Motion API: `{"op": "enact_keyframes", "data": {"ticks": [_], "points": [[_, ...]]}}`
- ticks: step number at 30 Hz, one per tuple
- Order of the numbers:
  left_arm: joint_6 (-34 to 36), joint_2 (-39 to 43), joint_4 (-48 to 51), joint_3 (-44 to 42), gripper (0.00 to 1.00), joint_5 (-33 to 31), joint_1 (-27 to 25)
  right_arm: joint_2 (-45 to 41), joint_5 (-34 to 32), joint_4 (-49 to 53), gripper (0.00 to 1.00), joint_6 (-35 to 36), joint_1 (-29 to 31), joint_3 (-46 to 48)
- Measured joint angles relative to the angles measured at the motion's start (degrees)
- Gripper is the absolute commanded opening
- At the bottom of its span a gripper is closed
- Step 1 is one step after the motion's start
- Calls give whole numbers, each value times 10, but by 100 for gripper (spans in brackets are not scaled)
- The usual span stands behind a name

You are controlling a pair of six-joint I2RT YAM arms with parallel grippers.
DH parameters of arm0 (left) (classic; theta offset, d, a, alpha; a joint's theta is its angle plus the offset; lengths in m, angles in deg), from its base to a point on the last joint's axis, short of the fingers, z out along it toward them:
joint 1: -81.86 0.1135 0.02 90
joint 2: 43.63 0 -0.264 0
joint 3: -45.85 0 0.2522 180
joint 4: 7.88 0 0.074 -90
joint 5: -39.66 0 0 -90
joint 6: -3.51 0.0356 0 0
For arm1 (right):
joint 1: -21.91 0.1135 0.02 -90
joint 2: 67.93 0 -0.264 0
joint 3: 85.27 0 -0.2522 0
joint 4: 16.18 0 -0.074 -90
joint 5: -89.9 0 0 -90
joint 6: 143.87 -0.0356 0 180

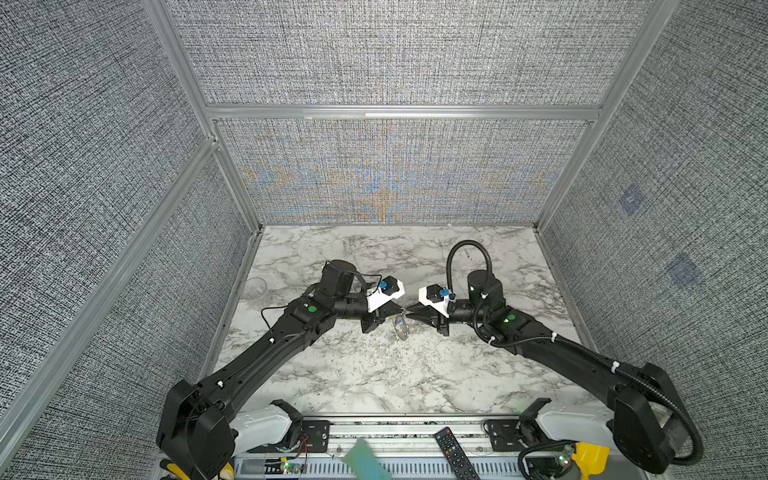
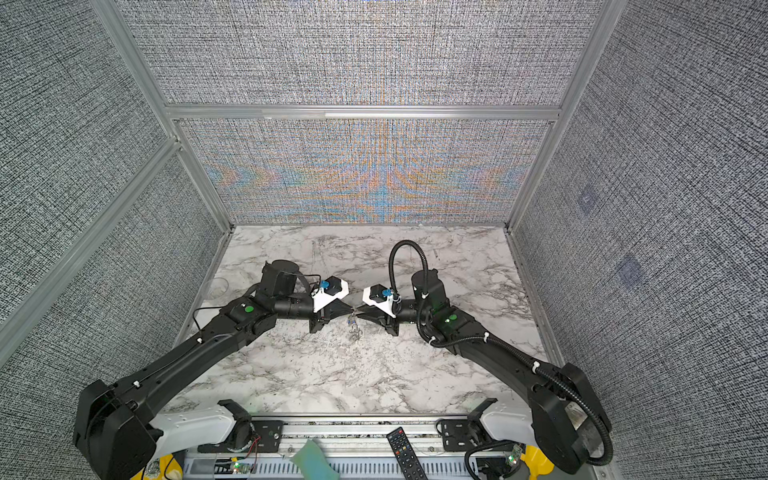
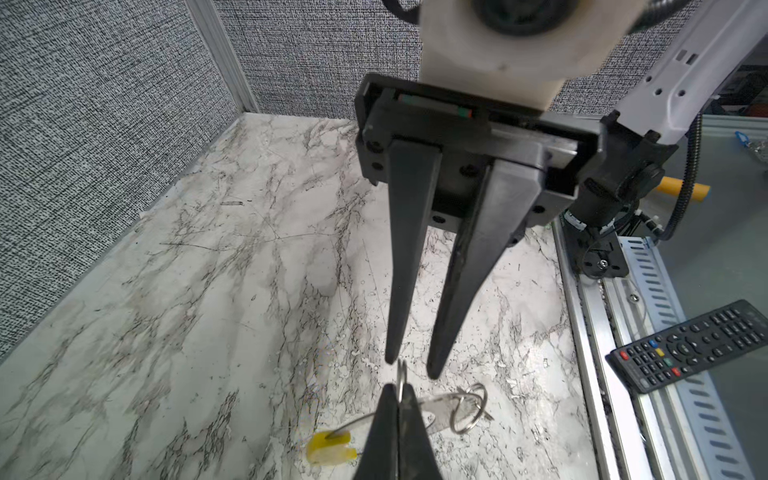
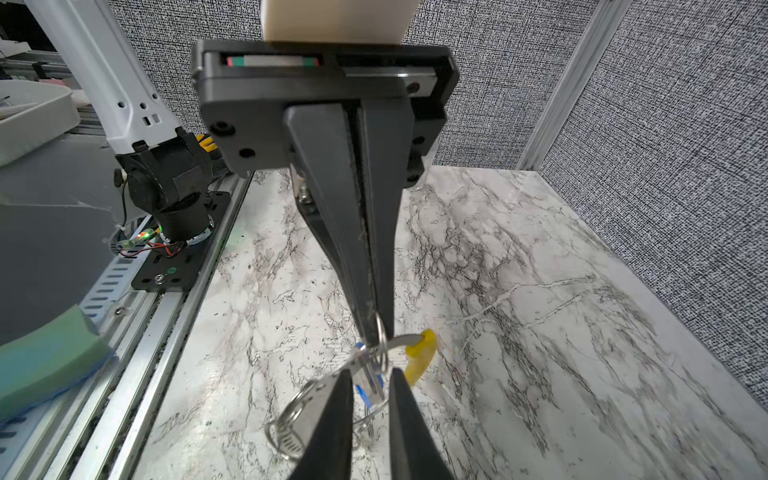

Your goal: Remove the keys from the keyring

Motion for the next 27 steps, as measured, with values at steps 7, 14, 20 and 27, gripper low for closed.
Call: {"op": "enact_keyframes", "data": {"ticks": [7,14,20,27], "points": [[16,-3,24,5,0,-5,-3,6,1,0,13,0,1,-2],[24,-7,28,8,0,-8,-10,9,9,0,10,-1,2,-3],[33,-10,31,11,0,-8,-13,12,20,3,4,-2,1,-5],[40,-14,41,14,23,-8,-14,12,21,13,0,-3,1,-5]]}}
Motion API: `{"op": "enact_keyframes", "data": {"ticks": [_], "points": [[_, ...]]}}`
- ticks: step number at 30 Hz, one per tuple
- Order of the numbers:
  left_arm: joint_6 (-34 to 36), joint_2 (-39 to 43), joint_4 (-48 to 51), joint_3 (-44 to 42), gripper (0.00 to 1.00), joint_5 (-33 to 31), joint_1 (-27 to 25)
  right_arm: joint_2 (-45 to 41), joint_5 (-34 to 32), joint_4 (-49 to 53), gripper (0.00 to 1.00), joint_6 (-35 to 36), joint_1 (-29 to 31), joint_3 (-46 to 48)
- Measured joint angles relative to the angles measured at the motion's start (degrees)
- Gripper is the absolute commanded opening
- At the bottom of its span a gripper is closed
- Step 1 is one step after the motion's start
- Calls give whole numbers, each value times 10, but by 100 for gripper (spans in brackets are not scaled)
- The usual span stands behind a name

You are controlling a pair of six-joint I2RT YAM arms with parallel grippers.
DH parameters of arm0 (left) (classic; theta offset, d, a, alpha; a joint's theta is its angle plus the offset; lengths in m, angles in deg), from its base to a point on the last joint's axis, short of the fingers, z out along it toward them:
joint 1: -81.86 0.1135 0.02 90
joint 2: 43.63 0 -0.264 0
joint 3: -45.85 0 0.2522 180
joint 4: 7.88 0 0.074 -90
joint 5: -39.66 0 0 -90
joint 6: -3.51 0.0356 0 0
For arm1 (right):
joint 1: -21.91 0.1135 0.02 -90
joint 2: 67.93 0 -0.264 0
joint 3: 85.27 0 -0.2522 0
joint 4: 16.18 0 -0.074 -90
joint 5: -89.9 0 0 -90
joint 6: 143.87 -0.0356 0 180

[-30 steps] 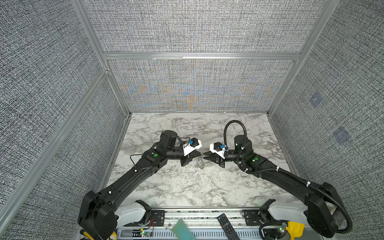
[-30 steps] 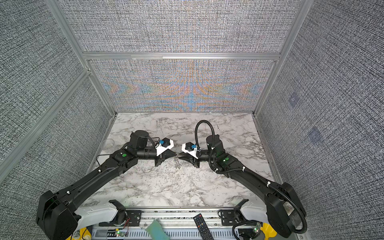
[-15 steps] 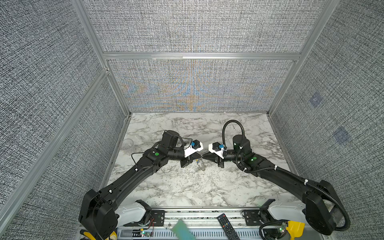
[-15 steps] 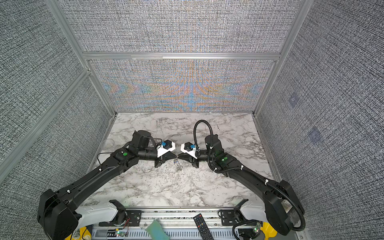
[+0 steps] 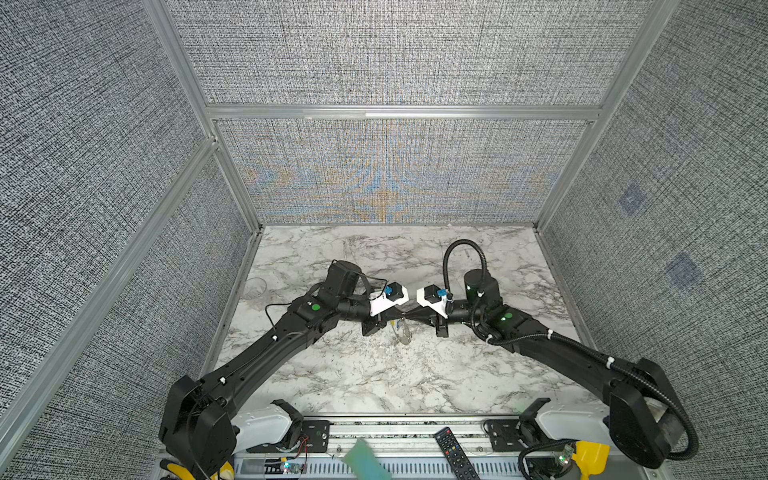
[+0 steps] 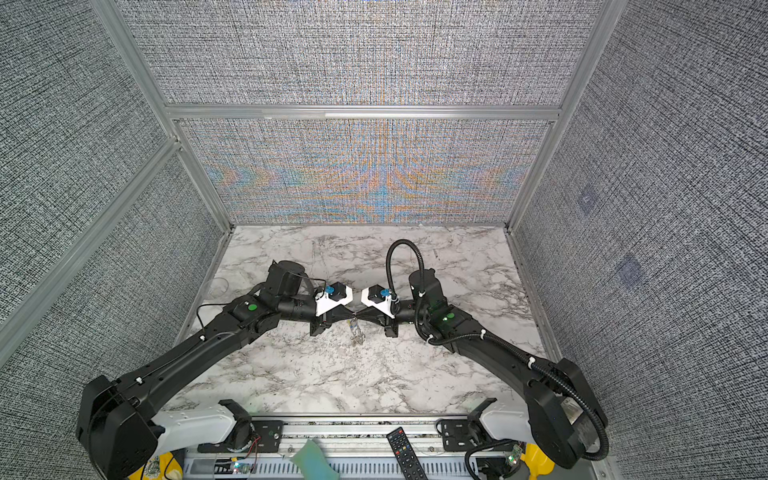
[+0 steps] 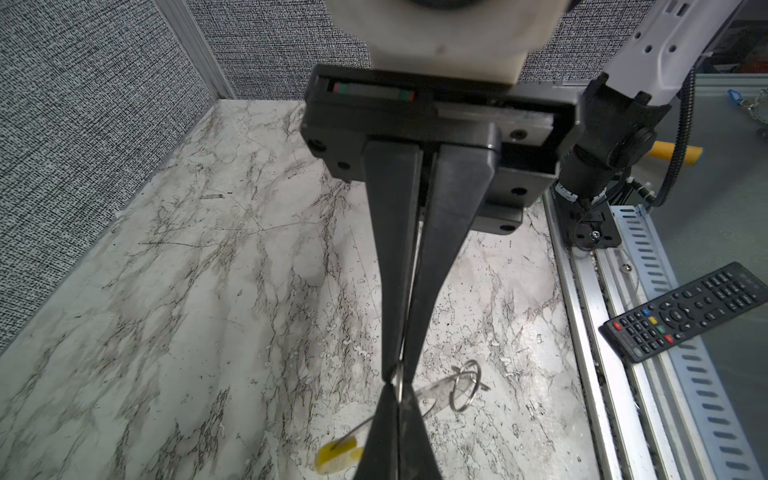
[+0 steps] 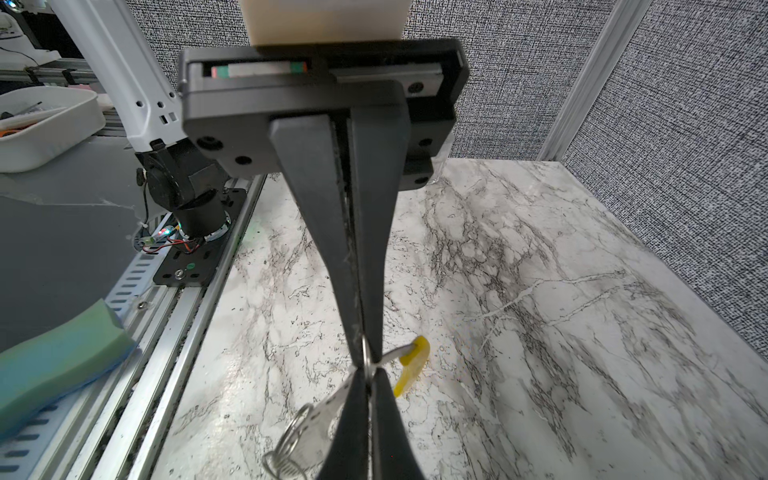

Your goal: Remove the keys from the keyring

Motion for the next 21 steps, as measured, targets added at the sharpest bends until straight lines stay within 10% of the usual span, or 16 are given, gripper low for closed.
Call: {"op": "enact_keyframes", "data": {"ticks": [4,21], "points": [[-10,10,-2,-5,45,-23,-2,0,0,-5,0,0,1,2],[-175,127,-299,-256,44,-93,0,-14,-31,-100,0,-62,7,50]]}}
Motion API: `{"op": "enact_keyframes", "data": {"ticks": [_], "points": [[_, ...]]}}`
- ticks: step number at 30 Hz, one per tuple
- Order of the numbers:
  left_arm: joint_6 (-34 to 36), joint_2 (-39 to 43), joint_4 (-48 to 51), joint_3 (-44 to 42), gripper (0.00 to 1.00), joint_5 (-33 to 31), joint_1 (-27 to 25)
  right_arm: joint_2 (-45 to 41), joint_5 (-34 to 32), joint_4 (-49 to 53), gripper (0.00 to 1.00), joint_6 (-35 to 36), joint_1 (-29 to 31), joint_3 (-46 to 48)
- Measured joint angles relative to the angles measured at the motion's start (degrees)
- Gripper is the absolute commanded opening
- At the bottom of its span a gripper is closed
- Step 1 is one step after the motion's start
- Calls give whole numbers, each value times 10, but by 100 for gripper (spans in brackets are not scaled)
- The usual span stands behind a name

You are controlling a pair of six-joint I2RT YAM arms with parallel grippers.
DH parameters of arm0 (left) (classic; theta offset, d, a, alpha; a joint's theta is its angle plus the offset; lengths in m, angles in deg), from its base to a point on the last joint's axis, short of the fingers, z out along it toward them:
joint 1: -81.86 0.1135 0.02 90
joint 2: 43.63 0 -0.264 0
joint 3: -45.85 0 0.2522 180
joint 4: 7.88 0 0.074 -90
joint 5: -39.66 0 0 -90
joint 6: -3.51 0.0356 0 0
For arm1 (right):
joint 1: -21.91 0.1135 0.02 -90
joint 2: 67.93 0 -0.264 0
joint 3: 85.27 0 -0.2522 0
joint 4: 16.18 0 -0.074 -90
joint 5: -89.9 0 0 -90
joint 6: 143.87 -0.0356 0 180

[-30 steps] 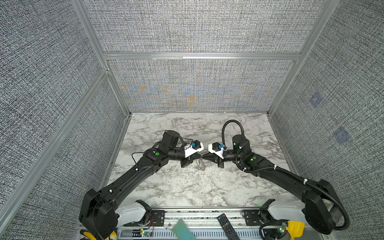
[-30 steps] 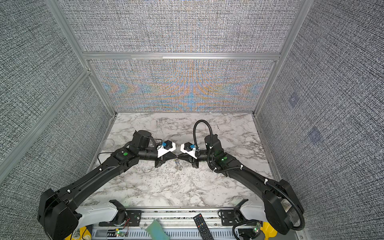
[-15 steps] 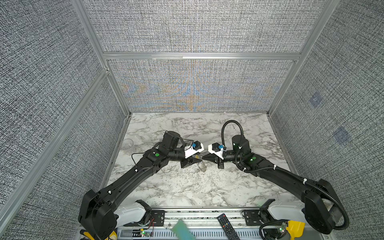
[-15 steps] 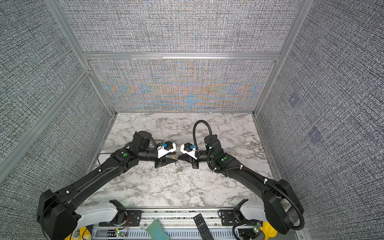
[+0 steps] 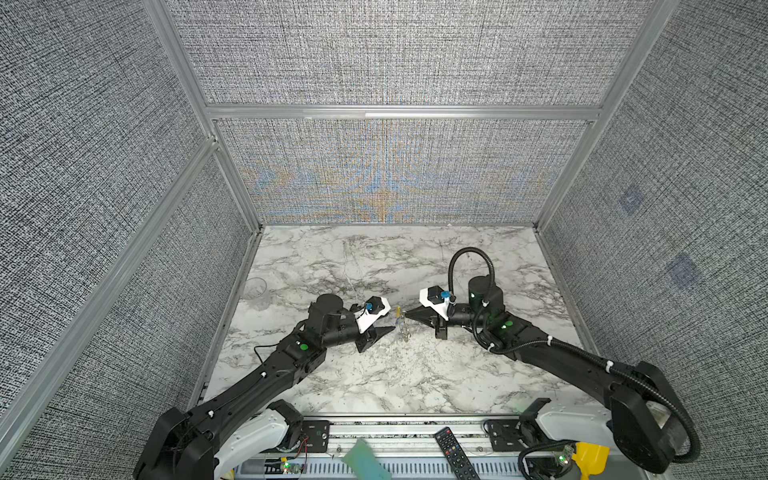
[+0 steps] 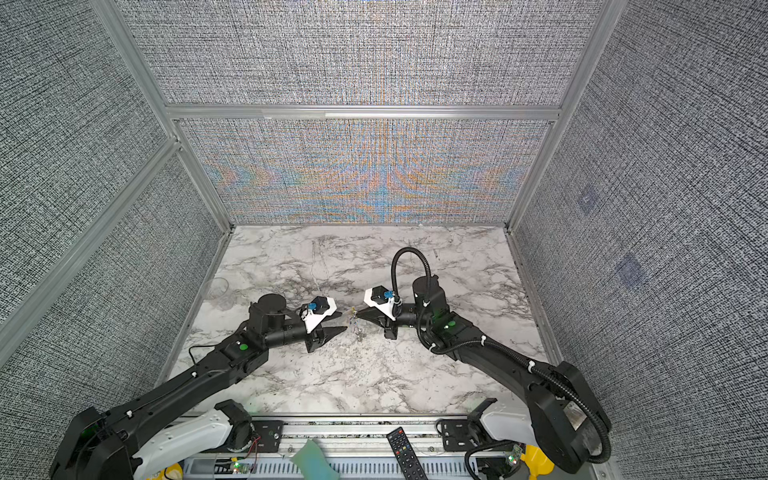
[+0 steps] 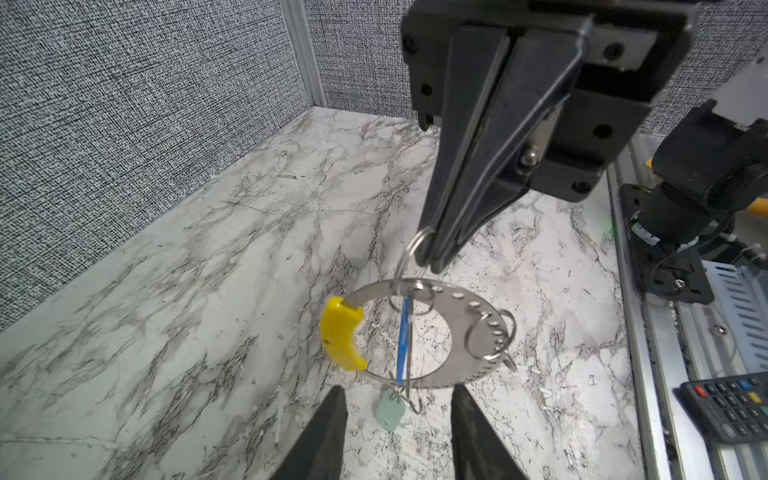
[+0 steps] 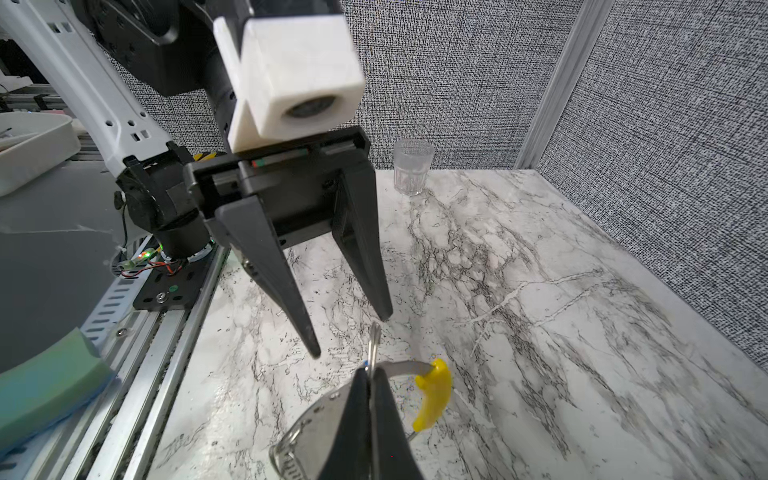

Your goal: Remove the keys from the keyring

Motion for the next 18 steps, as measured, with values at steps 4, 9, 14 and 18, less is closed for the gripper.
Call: {"op": "enact_keyframes", "data": {"ticks": [4,9,14,18], "points": [[-20,-22,-61,-11,44,18,0,2,0,-10,0,-3,1,0],[-29,-62,-109,-10,43,53,0,3,1,-16,0,-9,2,0],[-29,-100,-118,3,36,82,0,6,7,-21,0,-13,2,0],[-28,-114,-130,9,31,97,0,9,8,-24,0,-13,2,-1]]}}
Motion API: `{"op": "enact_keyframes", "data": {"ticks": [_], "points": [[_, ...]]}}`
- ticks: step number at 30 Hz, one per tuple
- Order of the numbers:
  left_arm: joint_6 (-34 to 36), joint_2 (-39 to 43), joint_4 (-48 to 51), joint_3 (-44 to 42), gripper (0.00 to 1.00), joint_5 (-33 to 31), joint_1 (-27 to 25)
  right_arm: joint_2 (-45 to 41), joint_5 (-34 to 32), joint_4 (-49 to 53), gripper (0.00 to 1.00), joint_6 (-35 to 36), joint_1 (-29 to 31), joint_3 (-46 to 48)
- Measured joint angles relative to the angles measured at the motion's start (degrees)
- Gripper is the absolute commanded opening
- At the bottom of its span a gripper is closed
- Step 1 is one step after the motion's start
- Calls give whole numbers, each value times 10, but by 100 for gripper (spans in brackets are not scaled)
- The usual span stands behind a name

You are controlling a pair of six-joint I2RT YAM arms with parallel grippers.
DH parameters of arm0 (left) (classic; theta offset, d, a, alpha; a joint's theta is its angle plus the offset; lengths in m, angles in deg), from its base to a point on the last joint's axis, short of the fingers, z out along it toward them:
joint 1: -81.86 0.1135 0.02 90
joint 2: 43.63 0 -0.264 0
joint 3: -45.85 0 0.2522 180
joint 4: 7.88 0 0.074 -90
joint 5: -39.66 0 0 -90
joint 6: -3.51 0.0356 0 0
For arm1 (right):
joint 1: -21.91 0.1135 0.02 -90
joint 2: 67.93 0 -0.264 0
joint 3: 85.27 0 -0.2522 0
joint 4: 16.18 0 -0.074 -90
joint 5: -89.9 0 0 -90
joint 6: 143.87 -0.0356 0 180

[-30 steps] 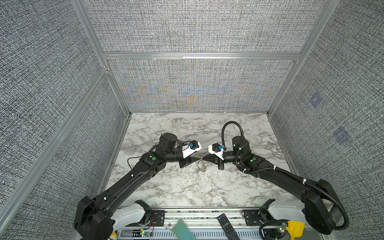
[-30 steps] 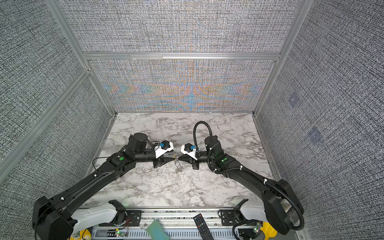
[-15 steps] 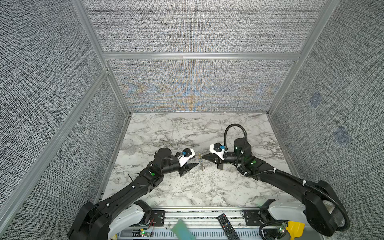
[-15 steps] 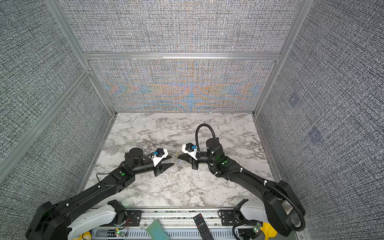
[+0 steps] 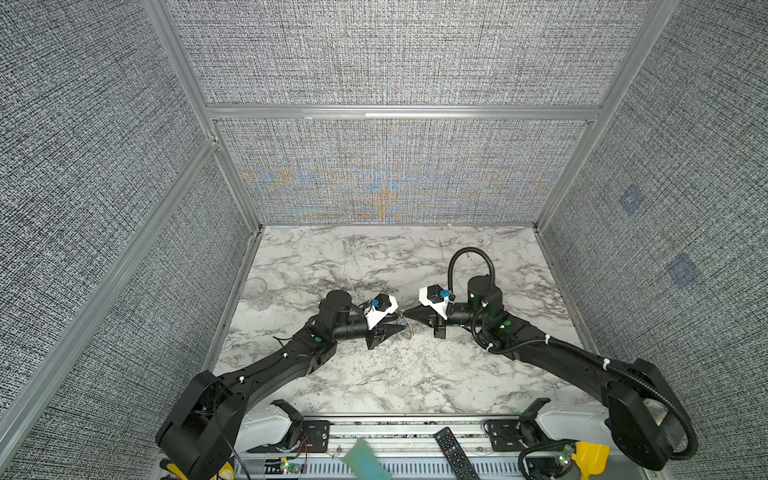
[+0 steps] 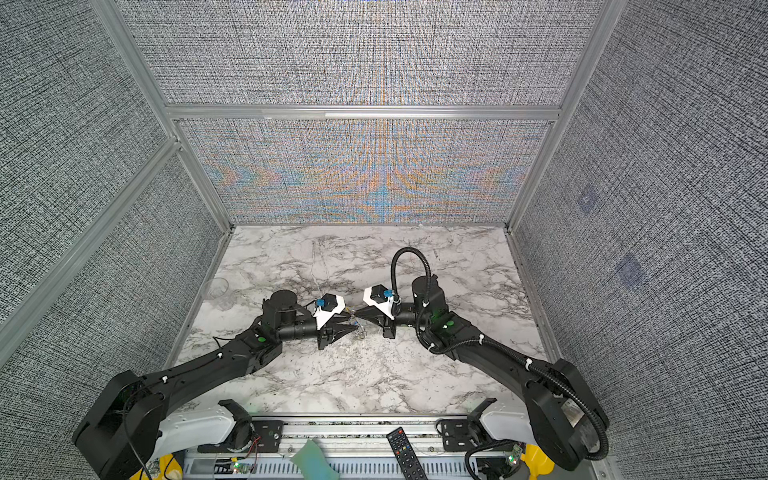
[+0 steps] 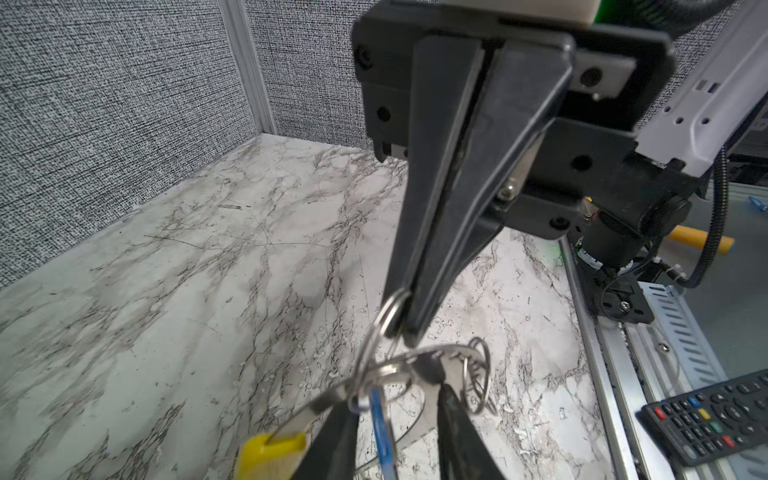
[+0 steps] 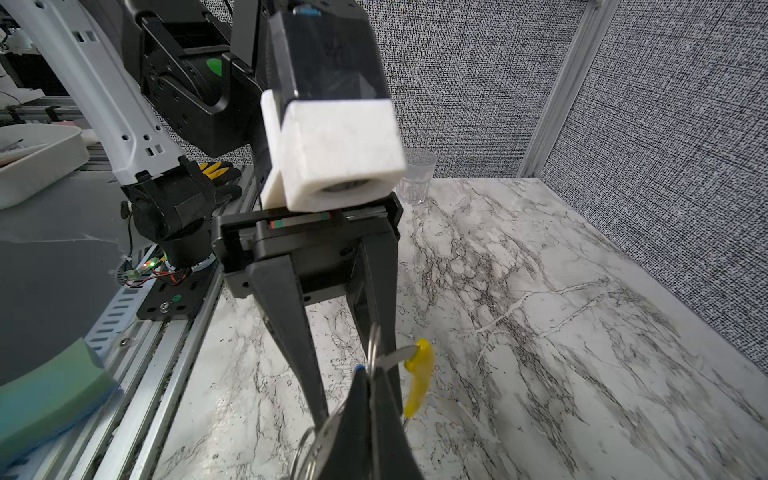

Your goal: Remove the keys from the keyring

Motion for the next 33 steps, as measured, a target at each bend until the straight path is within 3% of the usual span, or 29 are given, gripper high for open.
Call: {"op": "enact_keyframes", "data": {"ticks": [12,33], "points": [[2,-4,-3,2,1,0,0,-1,-5,-5,0,0,-1,0],[34,12,31,20,0,-5,0,-36,-70,9,0,16,-5,14]]}}
